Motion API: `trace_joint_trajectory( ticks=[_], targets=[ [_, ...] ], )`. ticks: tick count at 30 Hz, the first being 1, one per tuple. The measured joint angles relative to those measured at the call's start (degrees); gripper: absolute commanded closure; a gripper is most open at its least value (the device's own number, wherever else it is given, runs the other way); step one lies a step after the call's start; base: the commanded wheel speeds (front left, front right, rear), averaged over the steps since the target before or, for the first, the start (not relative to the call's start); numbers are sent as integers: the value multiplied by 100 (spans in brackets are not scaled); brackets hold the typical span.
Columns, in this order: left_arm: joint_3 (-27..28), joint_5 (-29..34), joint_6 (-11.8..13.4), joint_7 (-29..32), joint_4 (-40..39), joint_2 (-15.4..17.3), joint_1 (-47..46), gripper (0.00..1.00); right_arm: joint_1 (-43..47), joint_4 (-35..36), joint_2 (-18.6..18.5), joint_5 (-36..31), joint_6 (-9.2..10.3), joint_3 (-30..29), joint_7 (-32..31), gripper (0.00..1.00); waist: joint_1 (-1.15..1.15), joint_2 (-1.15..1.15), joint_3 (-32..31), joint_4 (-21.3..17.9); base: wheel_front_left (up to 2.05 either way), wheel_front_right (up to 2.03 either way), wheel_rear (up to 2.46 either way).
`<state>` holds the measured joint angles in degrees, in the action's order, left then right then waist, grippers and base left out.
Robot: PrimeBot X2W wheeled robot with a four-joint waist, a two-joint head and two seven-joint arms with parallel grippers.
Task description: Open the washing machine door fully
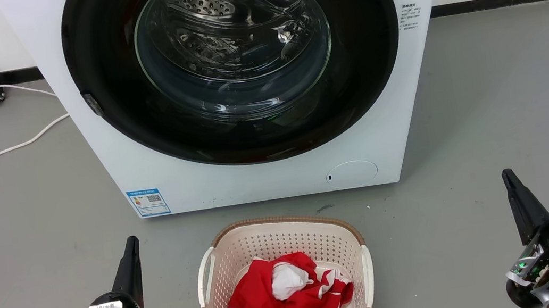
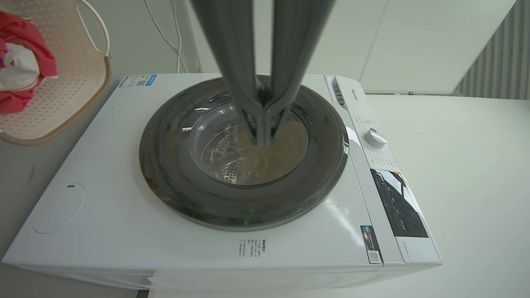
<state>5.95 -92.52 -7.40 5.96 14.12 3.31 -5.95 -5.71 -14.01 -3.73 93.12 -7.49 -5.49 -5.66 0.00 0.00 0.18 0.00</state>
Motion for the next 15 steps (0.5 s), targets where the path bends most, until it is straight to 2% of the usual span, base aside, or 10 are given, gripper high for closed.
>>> trace_joint_trajectory(
  ticks=[9,10,15],
  targets=[
    [7,1,0,18,0,-3,-1,100,-1,-1,8,-18,0,-12,-18,100,0,0,0,0,0,0,0],
    [2,1,2,16,42,-11,16,0,23,-35,12,-15,0,-8,-16,0,0,0,0,0,0,0,0],
    [-83,7,9,-47,99,-41,155,0,175,-90,36,-22,1,69,90,0,0,0,2,2,0,0,0]
  ],
)
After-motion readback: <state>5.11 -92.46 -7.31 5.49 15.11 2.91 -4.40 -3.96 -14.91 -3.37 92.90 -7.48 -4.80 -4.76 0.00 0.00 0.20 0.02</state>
